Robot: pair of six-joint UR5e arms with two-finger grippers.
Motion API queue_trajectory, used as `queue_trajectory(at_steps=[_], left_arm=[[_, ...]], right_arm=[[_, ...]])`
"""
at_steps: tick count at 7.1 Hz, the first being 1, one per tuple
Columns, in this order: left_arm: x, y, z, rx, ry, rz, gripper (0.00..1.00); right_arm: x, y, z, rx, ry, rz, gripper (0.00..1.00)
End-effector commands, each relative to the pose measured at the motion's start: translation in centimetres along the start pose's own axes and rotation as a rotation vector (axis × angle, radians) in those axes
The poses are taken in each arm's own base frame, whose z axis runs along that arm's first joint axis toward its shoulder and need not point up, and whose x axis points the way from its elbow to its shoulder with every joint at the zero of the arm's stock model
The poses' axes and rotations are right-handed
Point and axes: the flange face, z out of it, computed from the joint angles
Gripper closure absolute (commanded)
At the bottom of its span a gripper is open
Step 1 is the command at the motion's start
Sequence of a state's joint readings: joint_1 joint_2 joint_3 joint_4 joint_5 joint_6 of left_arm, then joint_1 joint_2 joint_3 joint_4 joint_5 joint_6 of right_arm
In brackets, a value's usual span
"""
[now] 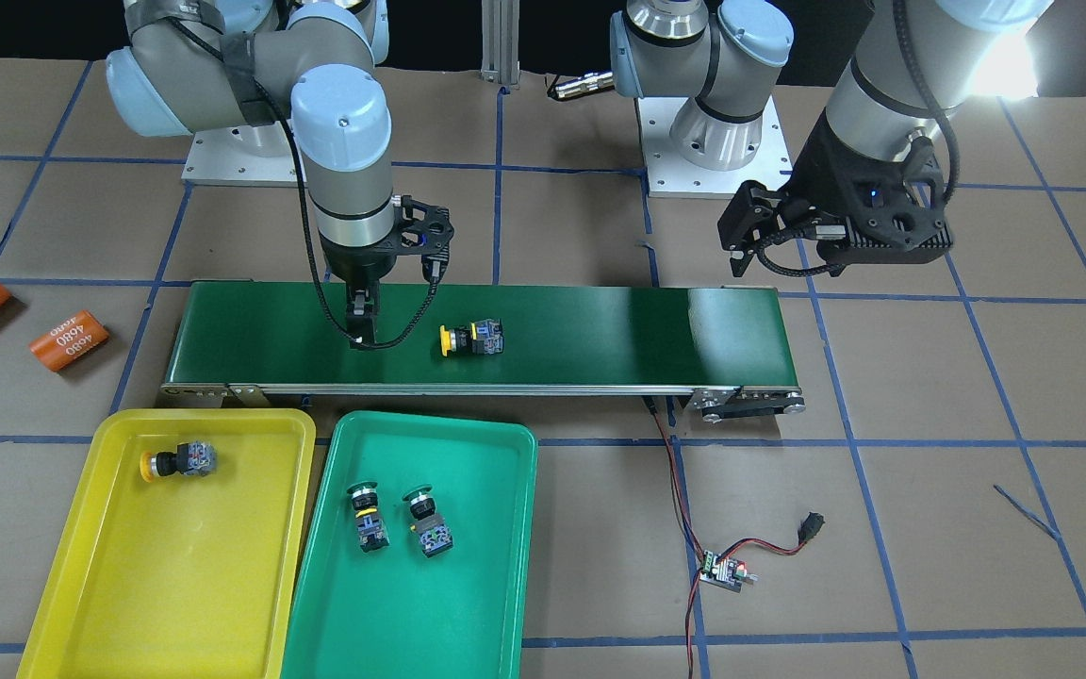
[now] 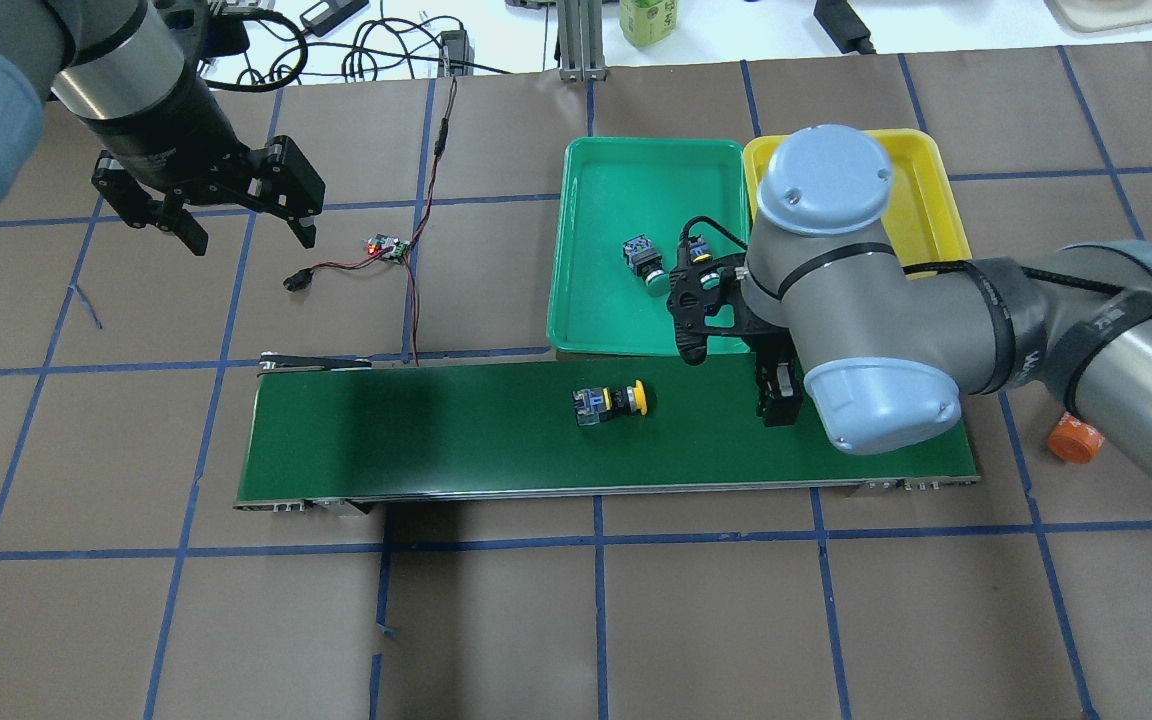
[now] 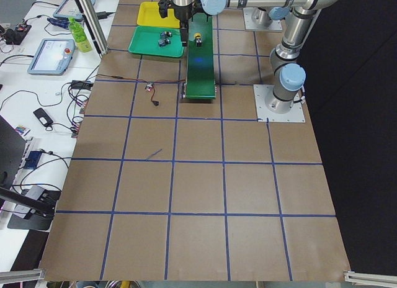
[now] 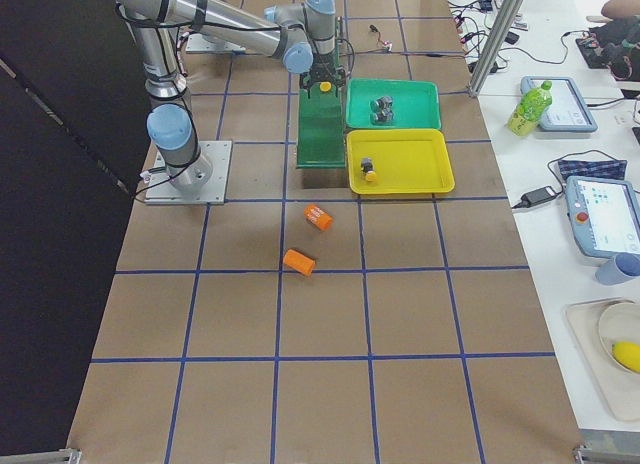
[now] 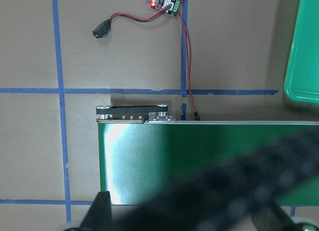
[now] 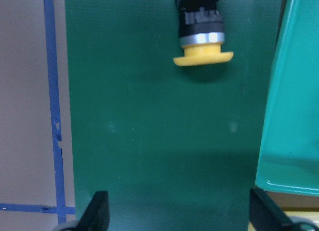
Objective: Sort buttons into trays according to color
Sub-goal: 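Return the right gripper to the belt and grasp the second yellow-capped button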
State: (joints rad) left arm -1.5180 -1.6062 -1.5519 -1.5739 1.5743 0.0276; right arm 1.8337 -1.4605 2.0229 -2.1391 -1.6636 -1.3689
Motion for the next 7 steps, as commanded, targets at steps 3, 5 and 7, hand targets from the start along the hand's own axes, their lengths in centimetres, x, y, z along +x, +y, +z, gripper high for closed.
queue_trajectory(at_steps=[3, 5, 7], left_arm=[[0.0, 0.0, -0.1, 0.001, 0.000, 0.001, 0.00], [0.0, 0.0, -0.1, 0.001, 0.000, 0.001, 0.00], [0.0, 0.0, -0.1, 0.004, 0.000, -0.001, 0.00]], right_arm=[[-0.5, -5.6, 0.1, 0.036, 0.121, -0.046, 0.00], [-0.6, -5.8, 1.4, 0.033, 0.097, -0.053, 0.00], [-1.3, -5.8, 2.3, 0.025, 0.073, -0.058, 0.12]])
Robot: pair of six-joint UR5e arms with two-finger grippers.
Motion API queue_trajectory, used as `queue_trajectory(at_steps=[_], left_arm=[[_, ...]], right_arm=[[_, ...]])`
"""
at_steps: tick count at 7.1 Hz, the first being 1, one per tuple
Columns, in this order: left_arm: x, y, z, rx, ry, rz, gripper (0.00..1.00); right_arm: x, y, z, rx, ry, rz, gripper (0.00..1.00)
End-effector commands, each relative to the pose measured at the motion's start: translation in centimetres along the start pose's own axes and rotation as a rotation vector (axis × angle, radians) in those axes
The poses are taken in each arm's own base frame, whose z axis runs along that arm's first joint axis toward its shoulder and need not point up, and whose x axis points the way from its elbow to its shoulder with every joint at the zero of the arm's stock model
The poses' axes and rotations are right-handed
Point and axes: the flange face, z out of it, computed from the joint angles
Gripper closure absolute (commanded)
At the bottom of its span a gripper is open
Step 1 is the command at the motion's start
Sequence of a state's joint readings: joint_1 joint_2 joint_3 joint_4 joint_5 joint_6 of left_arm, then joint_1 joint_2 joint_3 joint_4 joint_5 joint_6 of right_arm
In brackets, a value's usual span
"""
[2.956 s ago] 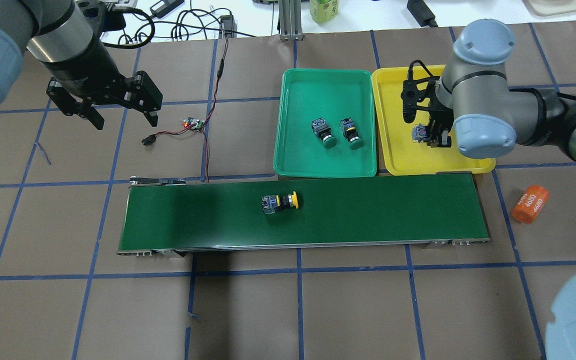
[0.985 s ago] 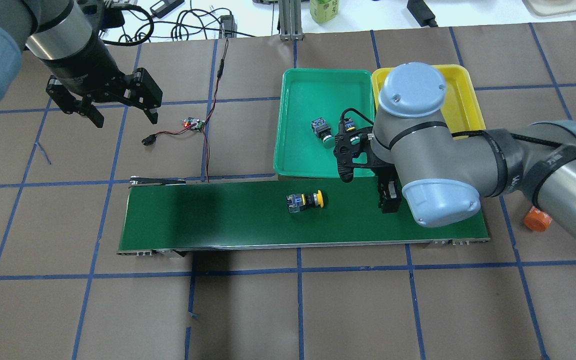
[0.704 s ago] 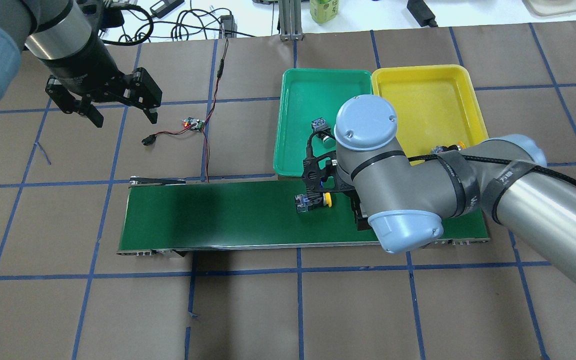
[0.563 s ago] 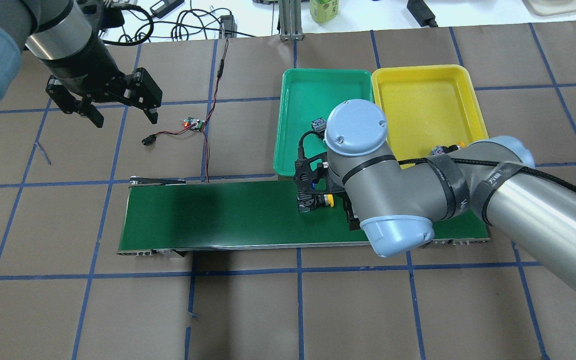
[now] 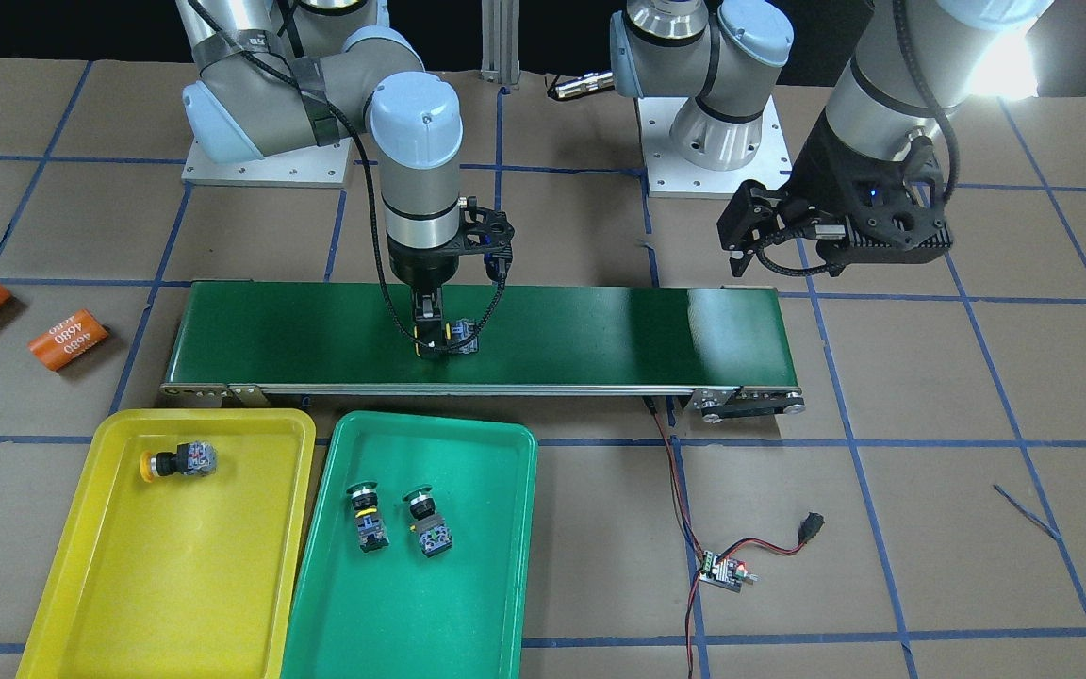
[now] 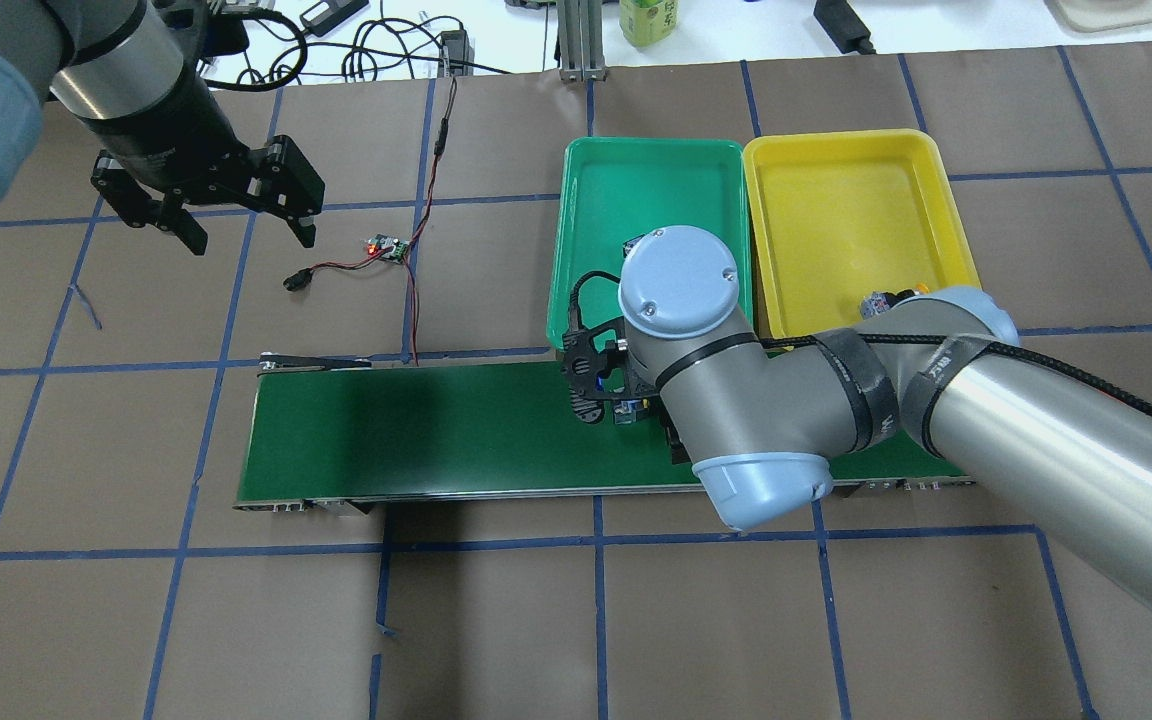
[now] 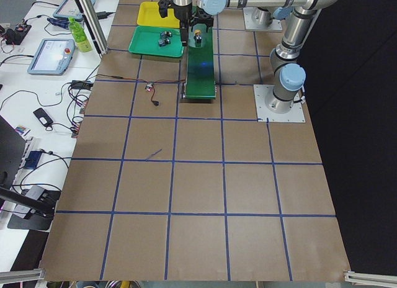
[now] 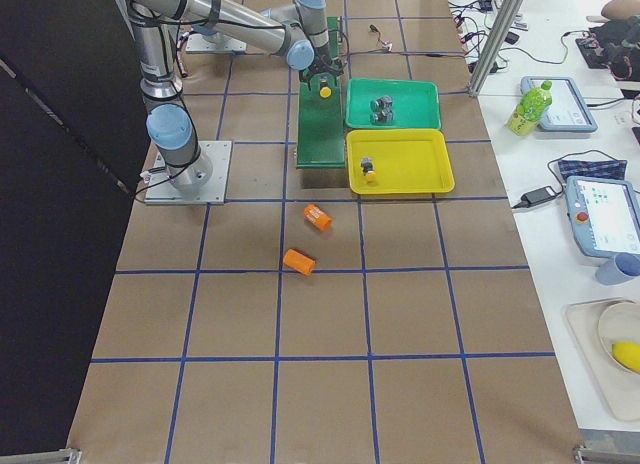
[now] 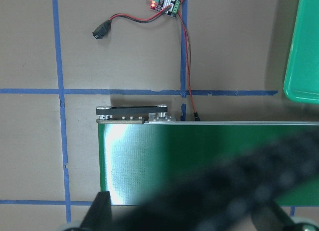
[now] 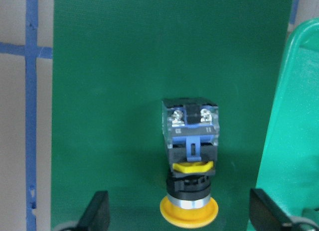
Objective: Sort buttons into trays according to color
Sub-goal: 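Return the right gripper to the belt and grasp the second yellow-capped button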
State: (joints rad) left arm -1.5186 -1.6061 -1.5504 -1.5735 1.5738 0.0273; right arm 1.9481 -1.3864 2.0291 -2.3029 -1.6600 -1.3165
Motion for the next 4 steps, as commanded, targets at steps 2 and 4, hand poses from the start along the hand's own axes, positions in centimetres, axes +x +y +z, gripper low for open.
queue_trajectory(at_steps=[2, 4], left_arm=[[0.0, 0.0, -0.1, 0.002, 0.000, -0.001, 0.00], [0.0, -0.2, -0.4, 0.010, 0.000, -0.001, 0.00]], right_arm=[[-1.1, 0.3, 1.9, -0.025, -0.037, -0.016, 0.38], [0.4, 0.9, 0.7, -0.075, 0.008, -0.010, 0.78]])
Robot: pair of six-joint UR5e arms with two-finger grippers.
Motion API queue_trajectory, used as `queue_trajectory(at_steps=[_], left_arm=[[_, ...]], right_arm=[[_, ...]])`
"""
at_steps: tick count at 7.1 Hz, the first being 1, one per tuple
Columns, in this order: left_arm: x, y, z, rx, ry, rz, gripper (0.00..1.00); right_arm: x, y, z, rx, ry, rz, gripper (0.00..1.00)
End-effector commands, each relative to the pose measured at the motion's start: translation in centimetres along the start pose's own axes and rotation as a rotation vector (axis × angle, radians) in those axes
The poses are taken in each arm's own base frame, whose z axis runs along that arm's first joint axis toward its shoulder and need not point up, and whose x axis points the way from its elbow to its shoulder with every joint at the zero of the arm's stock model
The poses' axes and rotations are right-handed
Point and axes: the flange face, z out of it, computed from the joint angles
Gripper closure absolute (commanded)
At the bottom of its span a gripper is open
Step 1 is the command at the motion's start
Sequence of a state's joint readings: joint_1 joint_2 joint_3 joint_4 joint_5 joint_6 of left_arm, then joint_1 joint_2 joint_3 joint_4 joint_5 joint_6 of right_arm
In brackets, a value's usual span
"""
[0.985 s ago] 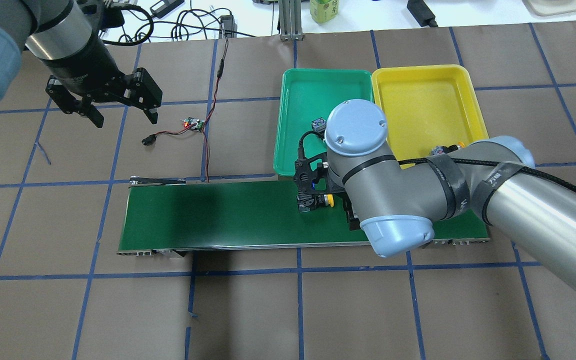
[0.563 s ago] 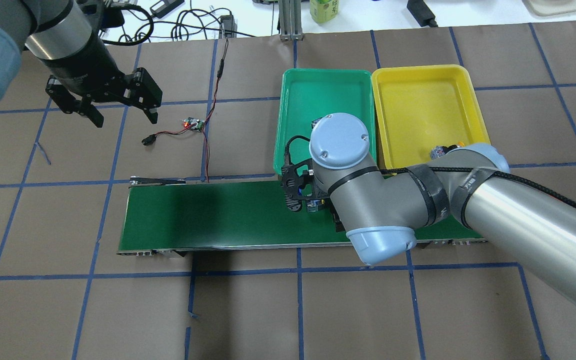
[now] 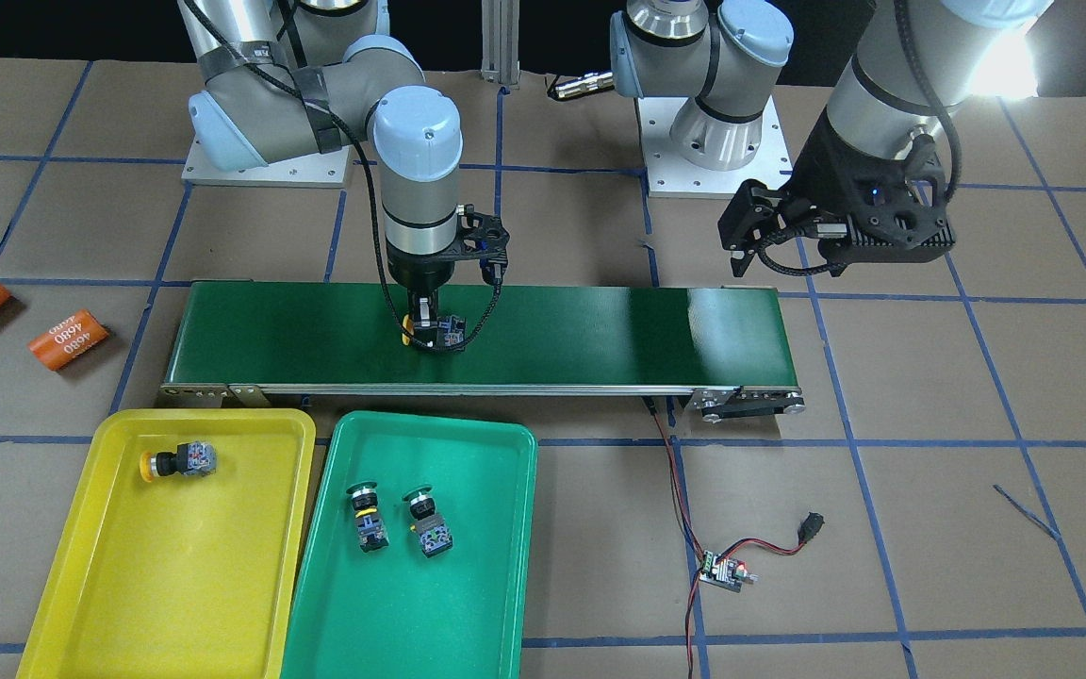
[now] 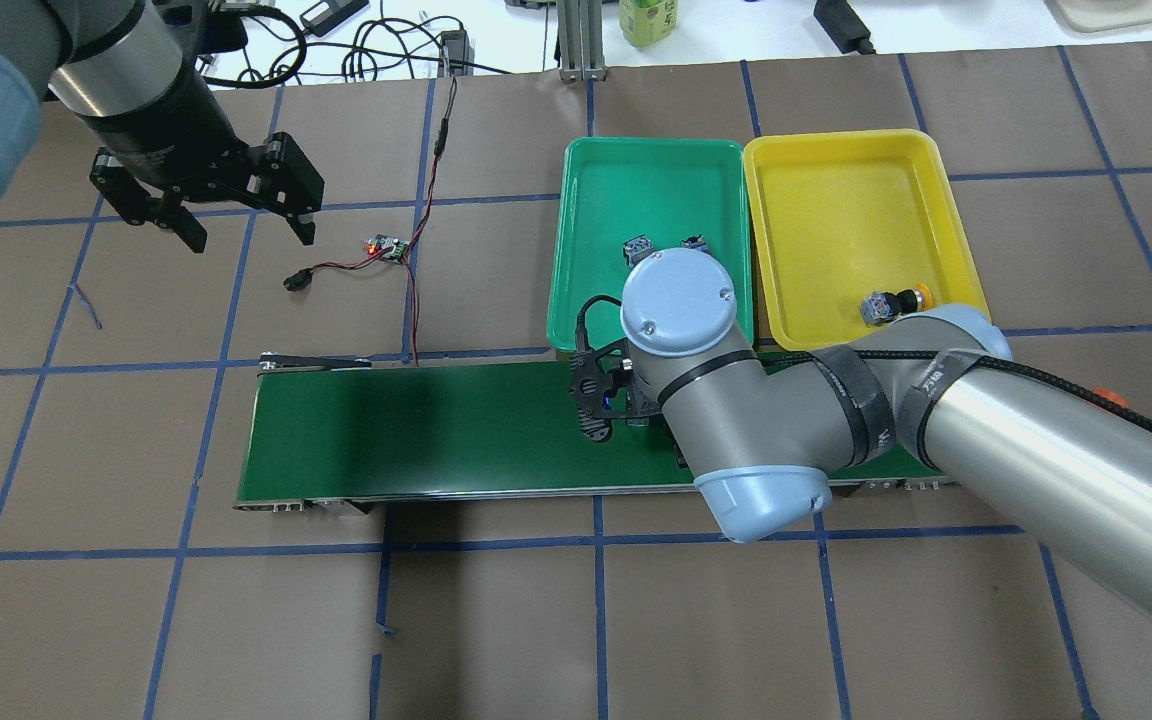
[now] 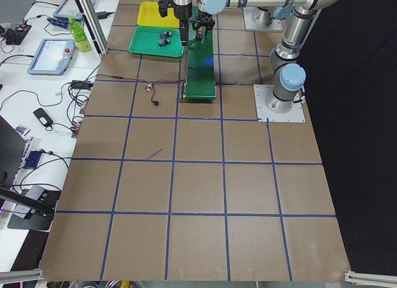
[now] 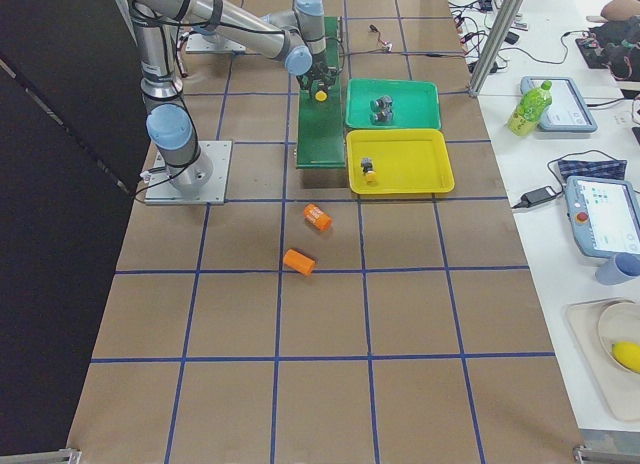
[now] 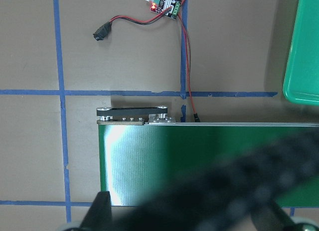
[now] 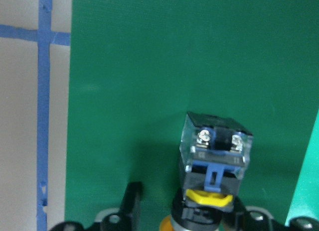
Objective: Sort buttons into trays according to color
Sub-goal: 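Carry the yellow-capped button into the yellow tray and open the right gripper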
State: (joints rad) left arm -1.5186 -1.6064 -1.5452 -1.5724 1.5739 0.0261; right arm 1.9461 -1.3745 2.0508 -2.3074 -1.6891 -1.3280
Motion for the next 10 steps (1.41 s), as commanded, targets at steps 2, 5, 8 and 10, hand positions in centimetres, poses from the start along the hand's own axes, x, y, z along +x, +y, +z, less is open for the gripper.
queue_trajectory(at_steps=[2, 5, 8, 10], left_arm=[[0.0, -0.1, -0.1, 0.002, 0.000, 0.000, 0.00], [0.0, -0.1, -0.2, 0.004, 0.000, 0.000, 0.00], [0.0, -0.1, 0.2, -0.004, 0.000, -0.002, 0.00], [0.0, -0.1, 0.0, 0.001, 0.000, 0.000, 0.00]], right_arm=[[5.3, 3.6, -3.5, -0.045, 0.102, 0.069, 0.87], [11.9, 21.1, 1.9, 0.002, 0.014, 0.203, 0.91], [13.5, 23.1, 4.1, 0.065, 0.007, 0.197, 0.18], [13.3, 22.6, 1.3, 0.090, 0.044, 0.192, 0.17]])
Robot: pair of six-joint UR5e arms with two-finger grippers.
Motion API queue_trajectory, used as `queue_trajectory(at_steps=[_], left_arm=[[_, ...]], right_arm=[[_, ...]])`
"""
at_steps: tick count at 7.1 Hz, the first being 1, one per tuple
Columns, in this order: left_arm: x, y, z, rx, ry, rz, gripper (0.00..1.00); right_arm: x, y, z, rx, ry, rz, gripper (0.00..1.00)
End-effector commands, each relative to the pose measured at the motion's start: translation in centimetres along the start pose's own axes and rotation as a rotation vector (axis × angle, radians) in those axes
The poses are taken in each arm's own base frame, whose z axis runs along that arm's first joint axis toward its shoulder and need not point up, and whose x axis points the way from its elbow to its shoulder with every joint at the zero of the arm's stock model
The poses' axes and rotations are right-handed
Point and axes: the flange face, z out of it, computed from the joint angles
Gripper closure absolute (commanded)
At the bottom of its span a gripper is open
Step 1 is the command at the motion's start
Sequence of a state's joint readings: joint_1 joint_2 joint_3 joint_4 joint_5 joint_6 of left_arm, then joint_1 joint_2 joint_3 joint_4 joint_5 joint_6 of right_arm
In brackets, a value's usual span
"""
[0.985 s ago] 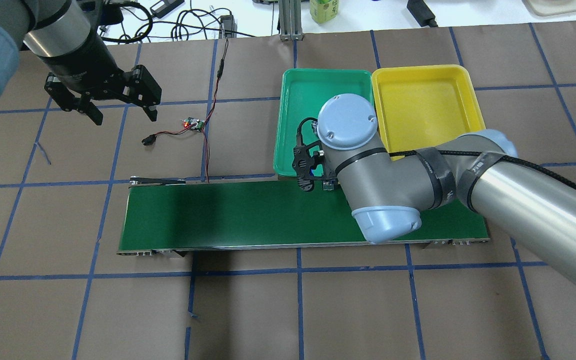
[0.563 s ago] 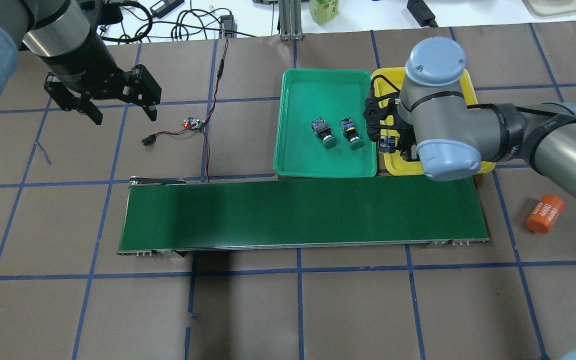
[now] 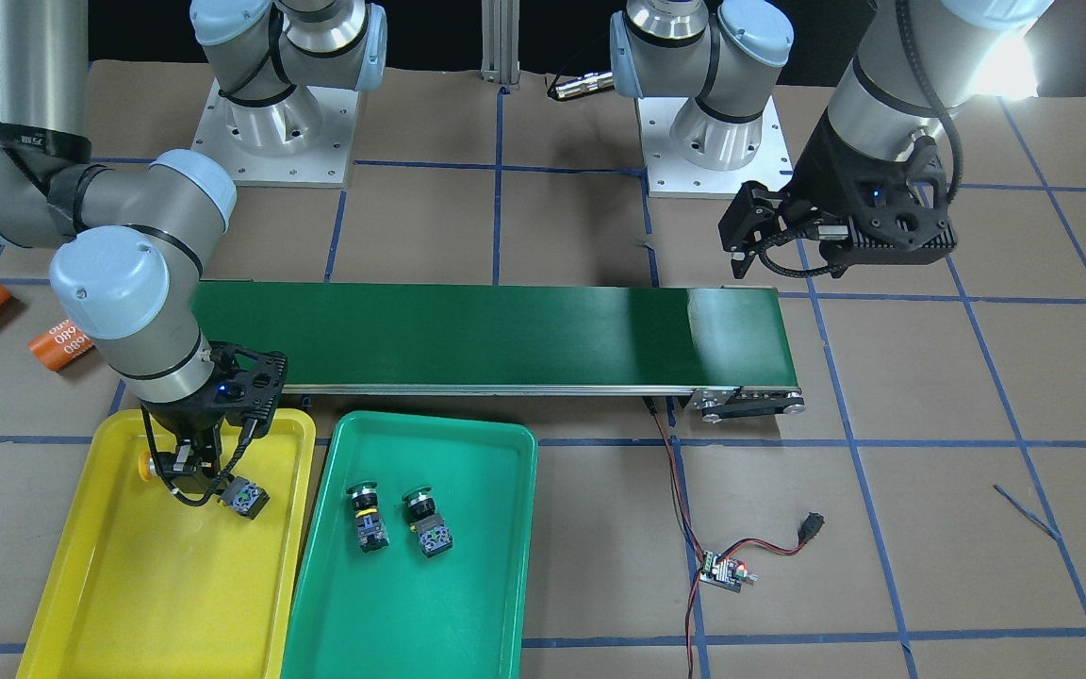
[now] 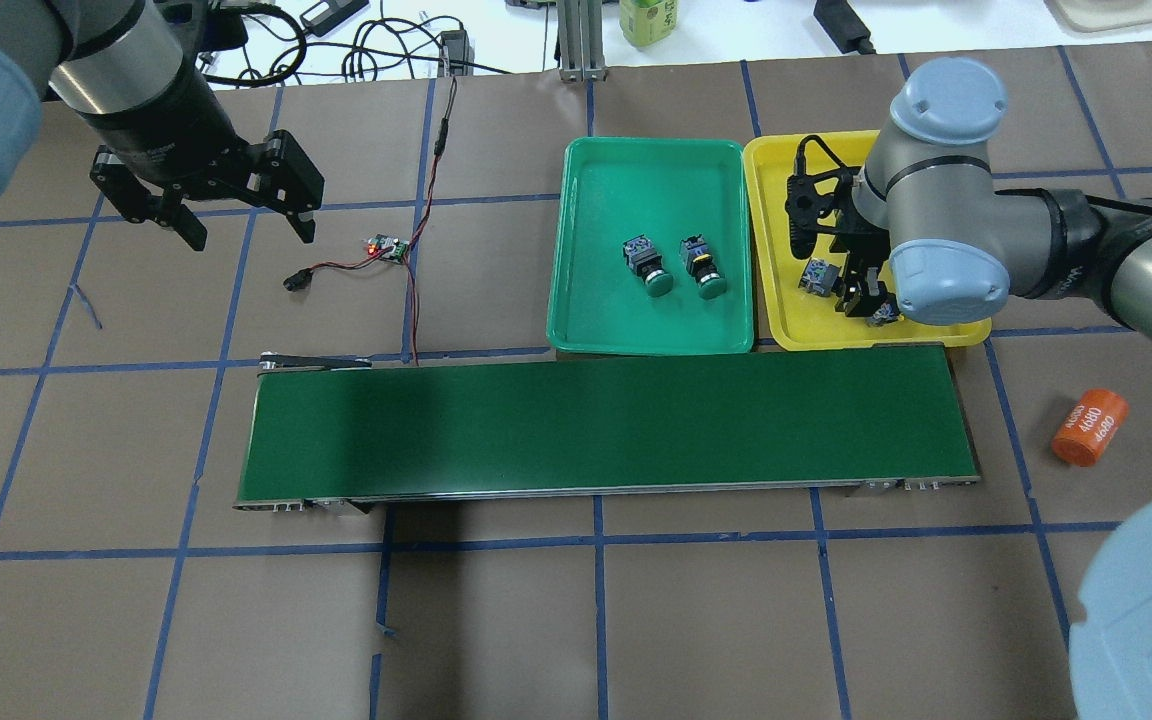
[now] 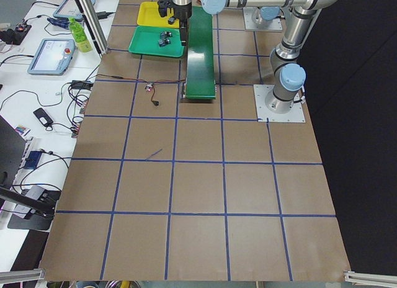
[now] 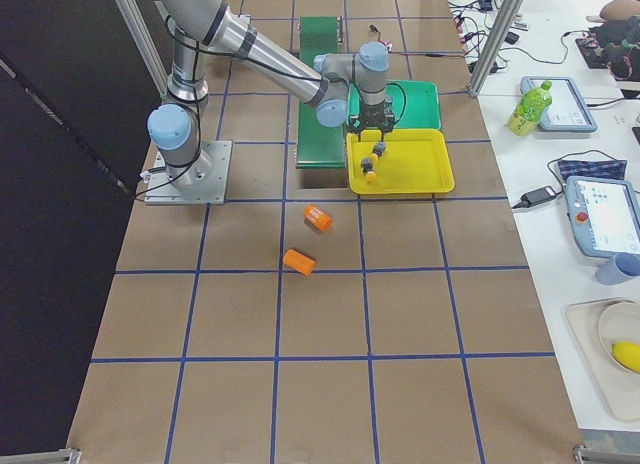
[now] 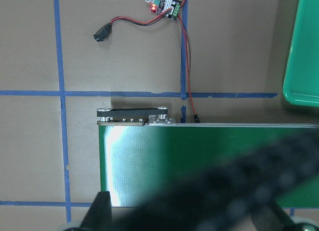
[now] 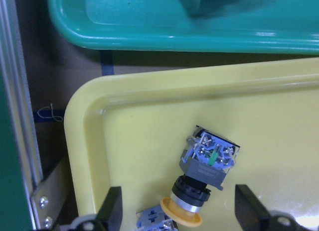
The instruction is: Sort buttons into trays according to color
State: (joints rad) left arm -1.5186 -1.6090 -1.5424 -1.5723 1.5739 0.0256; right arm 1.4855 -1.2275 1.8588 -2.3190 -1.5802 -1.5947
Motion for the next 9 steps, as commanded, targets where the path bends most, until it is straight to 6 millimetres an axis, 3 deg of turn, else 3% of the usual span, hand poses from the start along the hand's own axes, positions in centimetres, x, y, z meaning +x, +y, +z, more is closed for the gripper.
queue_trajectory(at_steps=[1, 2, 3, 4, 5, 6, 7, 9], left_arm=[[0.0, 0.0, 0.0, -0.001, 0.000, 0.000, 0.00], [-0.1, -0.1, -0.2, 0.004, 0.000, -0.001, 0.00], [0.0, 0.1, -0.1, 0.001, -0.002, 0.005, 0.00], [-0.1, 0.1, -0.6, 0.011, 0.000, 0.005, 0.00], [-0.1, 0.0, -0.5, 0.008, -0.003, 0.003, 0.00], [-0.1, 0.0, -0.5, 0.008, -0.006, 0.003, 0.00], [-0.2, -0.1, -0.5, 0.010, -0.008, 0.003, 0.00], [-0.1, 0.0, -0.7, 0.013, -0.003, 0.003, 0.00]], right_arm=[[-1.3, -1.5, -6.5, 0.038, 0.022, -0.015, 0.17], [-2.1, -4.0, -12.5, 0.042, 0.016, -0.038, 0.17], [-2.0, -5.3, -17.9, 0.034, -0.021, 0.005, 0.16], [-1.6, -5.7, -21.8, 0.029, -0.073, 0.016, 0.13], [-2.1, -5.7, -24.1, 0.026, -0.145, 0.016, 0.07], [-3.0, -5.5, -24.7, 0.016, -0.188, 0.024, 0.02], [-4.0, -5.4, -26.1, 0.003, -0.178, 0.147, 0.00], [-5.5, -5.2, -27.1, -0.044, -0.188, 0.638, 0.00]])
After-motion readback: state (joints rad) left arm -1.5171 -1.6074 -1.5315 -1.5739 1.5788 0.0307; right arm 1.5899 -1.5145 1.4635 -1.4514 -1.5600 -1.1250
